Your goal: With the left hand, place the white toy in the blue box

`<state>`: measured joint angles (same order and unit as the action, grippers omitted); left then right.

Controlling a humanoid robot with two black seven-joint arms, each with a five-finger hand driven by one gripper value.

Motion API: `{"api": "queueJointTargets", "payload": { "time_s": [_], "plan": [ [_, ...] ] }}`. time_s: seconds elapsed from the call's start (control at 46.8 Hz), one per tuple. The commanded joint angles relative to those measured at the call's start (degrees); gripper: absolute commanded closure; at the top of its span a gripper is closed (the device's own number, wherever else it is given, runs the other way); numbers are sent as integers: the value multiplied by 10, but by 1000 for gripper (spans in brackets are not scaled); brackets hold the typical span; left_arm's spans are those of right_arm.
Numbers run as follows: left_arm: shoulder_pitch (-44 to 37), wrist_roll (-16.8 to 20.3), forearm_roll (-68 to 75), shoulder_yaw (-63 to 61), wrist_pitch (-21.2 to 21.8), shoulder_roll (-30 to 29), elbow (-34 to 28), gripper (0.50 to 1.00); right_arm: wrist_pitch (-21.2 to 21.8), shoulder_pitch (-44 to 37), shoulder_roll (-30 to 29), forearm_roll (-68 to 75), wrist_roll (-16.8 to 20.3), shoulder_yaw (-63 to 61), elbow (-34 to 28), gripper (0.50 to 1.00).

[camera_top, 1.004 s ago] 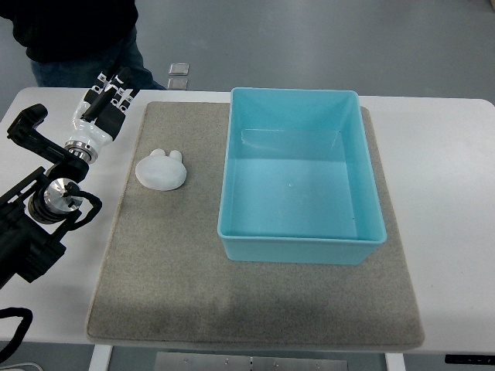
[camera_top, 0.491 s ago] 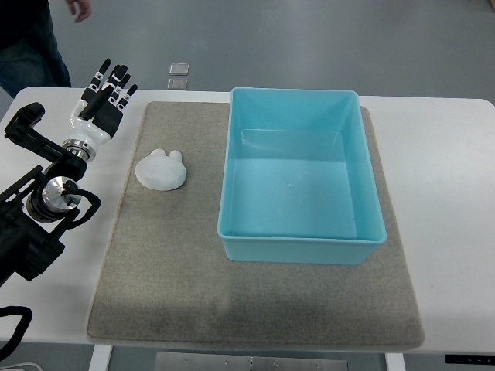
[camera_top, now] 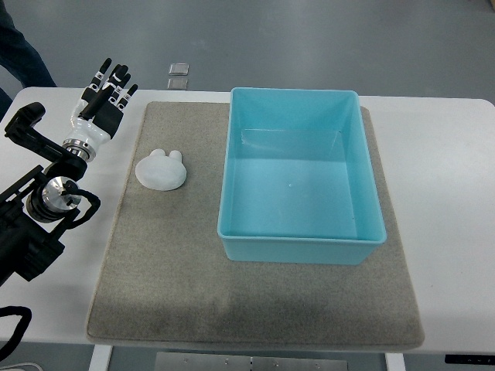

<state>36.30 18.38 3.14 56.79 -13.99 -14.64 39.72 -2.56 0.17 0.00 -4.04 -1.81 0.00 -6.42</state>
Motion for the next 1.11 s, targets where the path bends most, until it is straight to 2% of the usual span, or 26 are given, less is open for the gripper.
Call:
{"api": "queueJointTargets", "payload": {
  "time_s": [0.0, 0.128, 0.32, 0.449, 0.726, 1.089],
  "plan": [
    [0, 5, 3, -1, -5, -9, 0, 504, 0, 0, 0, 0, 1, 0, 0, 564],
    [5, 5, 6, -9, -6, -24, 0, 504, -1, 0, 0, 0, 1, 0, 0, 564],
    [29, 5, 6, -98, -9, -80, 5, 504, -1, 0, 0, 0, 0, 0, 0, 564],
    [36, 5, 4, -141, -9, -96, 8, 504, 0, 0, 0, 0, 1, 0, 0, 564],
    [47, 5, 4, -201, -60, -144, 28, 504, 0, 0, 0, 0, 1, 0, 0, 564],
    [154, 5, 4, -401, -60, -230, 63, 504, -1, 0, 0, 0, 0, 0, 0, 564]
  ]
}}
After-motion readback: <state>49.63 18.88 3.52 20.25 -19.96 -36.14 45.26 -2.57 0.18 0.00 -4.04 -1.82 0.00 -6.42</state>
